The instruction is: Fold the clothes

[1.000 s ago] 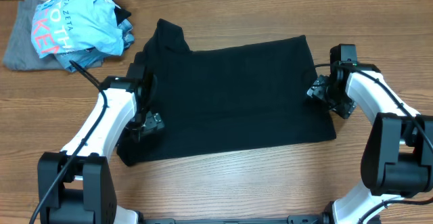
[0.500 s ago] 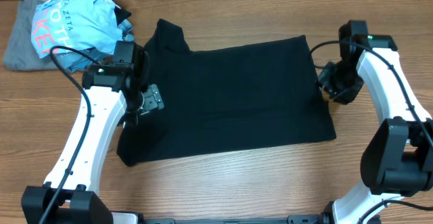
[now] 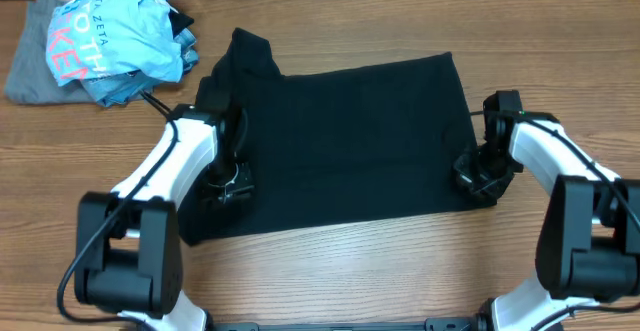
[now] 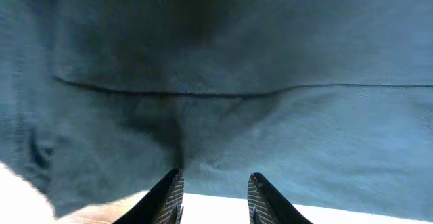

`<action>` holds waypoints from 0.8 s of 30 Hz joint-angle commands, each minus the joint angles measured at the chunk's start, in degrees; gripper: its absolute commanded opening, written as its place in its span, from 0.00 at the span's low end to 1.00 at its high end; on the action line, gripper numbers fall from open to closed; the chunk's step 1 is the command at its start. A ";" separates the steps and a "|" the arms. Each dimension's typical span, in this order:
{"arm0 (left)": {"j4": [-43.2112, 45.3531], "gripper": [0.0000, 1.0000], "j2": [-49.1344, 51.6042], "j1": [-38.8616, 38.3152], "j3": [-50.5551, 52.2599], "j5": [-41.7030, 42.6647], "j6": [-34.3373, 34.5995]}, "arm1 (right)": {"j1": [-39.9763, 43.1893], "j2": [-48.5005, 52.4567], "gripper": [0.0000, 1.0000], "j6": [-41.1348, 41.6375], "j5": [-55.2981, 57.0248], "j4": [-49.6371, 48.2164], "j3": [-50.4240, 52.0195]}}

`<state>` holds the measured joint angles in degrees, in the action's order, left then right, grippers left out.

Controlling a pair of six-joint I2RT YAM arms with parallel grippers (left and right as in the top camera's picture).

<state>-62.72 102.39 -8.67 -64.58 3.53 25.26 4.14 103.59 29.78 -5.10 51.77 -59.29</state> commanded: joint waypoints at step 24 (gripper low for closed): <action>-4.26 0.27 -4.20 -0.42 10.05 0.50 7.78 | 0.13 -5.14 0.04 22.69 8.33 9.57 6.82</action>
<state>-66.00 103.57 -8.67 -55.02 4.64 30.33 4.27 100.57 47.99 -2.39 59.46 -55.00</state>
